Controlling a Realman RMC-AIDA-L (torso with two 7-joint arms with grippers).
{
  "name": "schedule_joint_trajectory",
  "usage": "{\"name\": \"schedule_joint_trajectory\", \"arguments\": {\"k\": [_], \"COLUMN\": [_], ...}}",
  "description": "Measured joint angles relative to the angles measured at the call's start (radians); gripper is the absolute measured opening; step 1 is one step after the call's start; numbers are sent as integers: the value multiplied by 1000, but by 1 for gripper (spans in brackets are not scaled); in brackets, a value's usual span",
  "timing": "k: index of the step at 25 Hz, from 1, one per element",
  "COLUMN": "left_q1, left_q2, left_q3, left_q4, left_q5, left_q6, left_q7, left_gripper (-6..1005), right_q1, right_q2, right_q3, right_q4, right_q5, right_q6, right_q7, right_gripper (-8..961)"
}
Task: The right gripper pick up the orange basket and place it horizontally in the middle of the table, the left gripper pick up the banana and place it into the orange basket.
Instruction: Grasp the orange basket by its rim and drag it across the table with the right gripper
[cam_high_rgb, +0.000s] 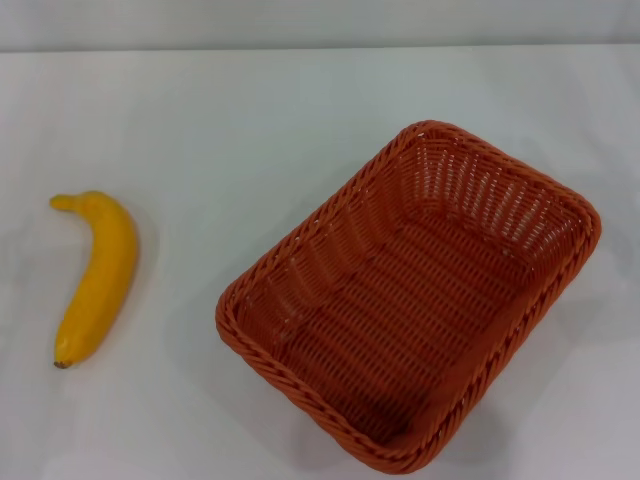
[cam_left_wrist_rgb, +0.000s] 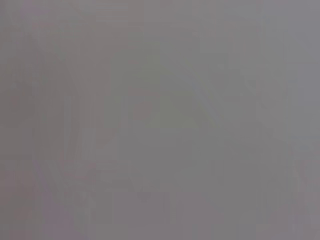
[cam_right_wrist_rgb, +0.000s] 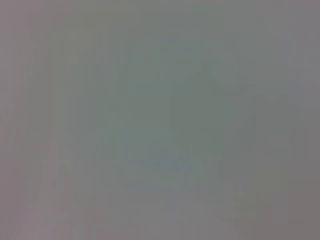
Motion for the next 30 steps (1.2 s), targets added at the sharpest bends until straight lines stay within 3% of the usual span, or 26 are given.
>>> {"name": "schedule_joint_trajectory", "arguments": {"k": [14, 17, 21, 27, 30], "left_q1": [-13, -13, -3, 3, 10], "left_q2": [3, 4, 3, 3, 3], "left_q3": [-1, 0, 0, 2, 2], "left_q4": [-10, -11, -10, -10, -11], "left_q5": [3, 4, 4, 15, 17], "left_q6": [-15, -15, -15, -10, -13], "left_q7": [27, 29, 29, 29, 29], "left_gripper": [879, 879, 879, 878, 878], "right_q1": [-23, -36, -52, -29, 17], "right_q2": [6, -14, -44, -76, -99], "right_q3": [-19, -98, -183, -193, -196], "right_q4": [-4, -66, -253, -541, -635], "right_q5": [0, -19, -175, -498, -642], "right_q6": [15, 29, 105, 154, 143], "right_q7": [40, 123, 362, 767, 939], "right_gripper": [754, 749, 742, 732, 727]}}
